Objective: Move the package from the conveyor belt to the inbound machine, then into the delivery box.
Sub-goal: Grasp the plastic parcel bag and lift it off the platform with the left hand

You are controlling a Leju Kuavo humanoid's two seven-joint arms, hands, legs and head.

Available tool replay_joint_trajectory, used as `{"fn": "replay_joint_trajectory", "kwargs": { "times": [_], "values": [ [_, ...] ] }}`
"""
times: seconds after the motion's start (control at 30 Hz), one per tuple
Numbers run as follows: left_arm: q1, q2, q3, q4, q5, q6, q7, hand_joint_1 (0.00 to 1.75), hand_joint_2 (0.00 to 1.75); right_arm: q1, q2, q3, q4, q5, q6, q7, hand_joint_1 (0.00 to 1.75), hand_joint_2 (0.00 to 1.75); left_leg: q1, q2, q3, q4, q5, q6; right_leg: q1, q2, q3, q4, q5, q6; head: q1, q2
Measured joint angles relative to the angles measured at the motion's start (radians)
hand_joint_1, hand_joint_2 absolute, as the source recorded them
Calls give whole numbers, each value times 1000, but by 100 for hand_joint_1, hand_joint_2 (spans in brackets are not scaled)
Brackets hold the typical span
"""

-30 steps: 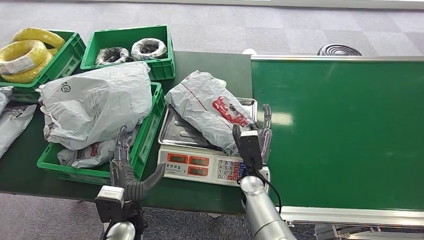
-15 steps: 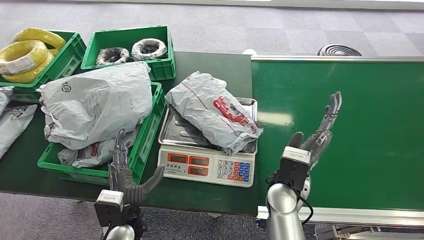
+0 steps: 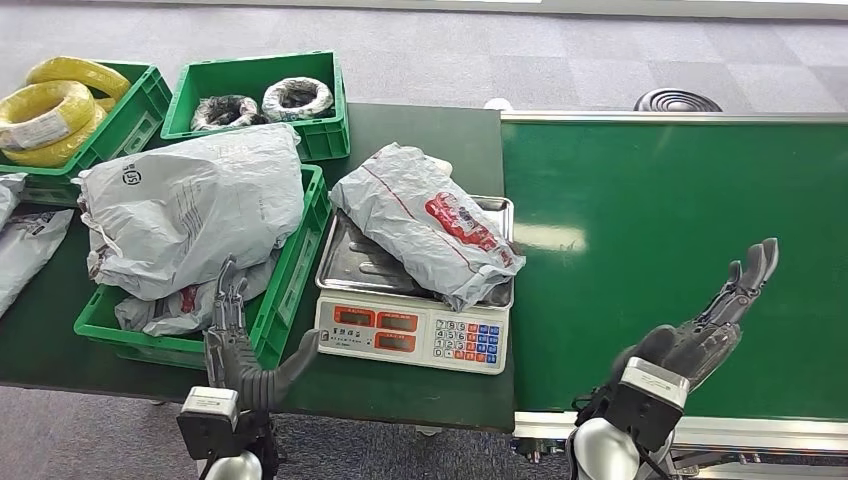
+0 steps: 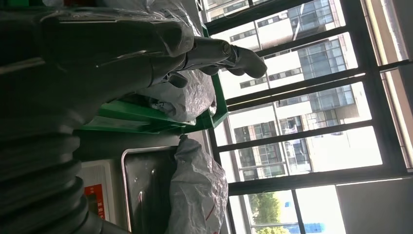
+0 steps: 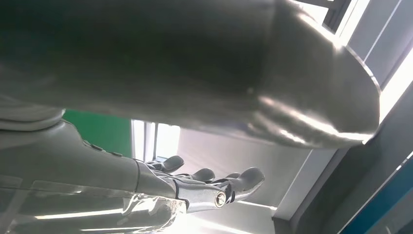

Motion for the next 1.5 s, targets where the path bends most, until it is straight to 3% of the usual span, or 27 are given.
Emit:
{"fn": "replay_joint_trajectory", "kwargs": {
  "times": [0.27,0.5,0.7,0.87,1.1,1.5],
  "values": [
    [-23,0,0,-4,-33,-13,-9,0,175,5,0,12,-5,-16,2,-19,0,0,0,0,0,0,0,0,0,0,0,0,0,0,0,0],
    [-128,-5,-66,41,-176,-21,39,0,175,10,0,63,-5,-30,2,-22,0,0,0,0,0,0,0,0,0,0,0,0,0,0,0,0],
    [-295,-53,-164,268,-352,2,126,0,175,11,0,154,-45,-49,2,-25,0,0,0,0,1,0,1,0,-1,0,0,0,1,0,0,0],
    [-397,-103,-228,486,-423,36,147,0,175,7,0,187,-57,-61,2,-25,0,0,0,0,1,1,1,0,-1,0,0,0,1,0,0,0],
    [-462,-130,-271,698,-479,79,168,0,175,3,0,197,-59,-68,2,-25,0,0,0,0,0,0,1,0,0,0,0,0,1,0,0,0],
    [-509,-149,-297,932,-535,146,196,0,175,0,0,207,-56,-72,2,-25,0,0,0,0,0,0,1,0,-1,0,0,0,1,0,0,0]
  ]
}}
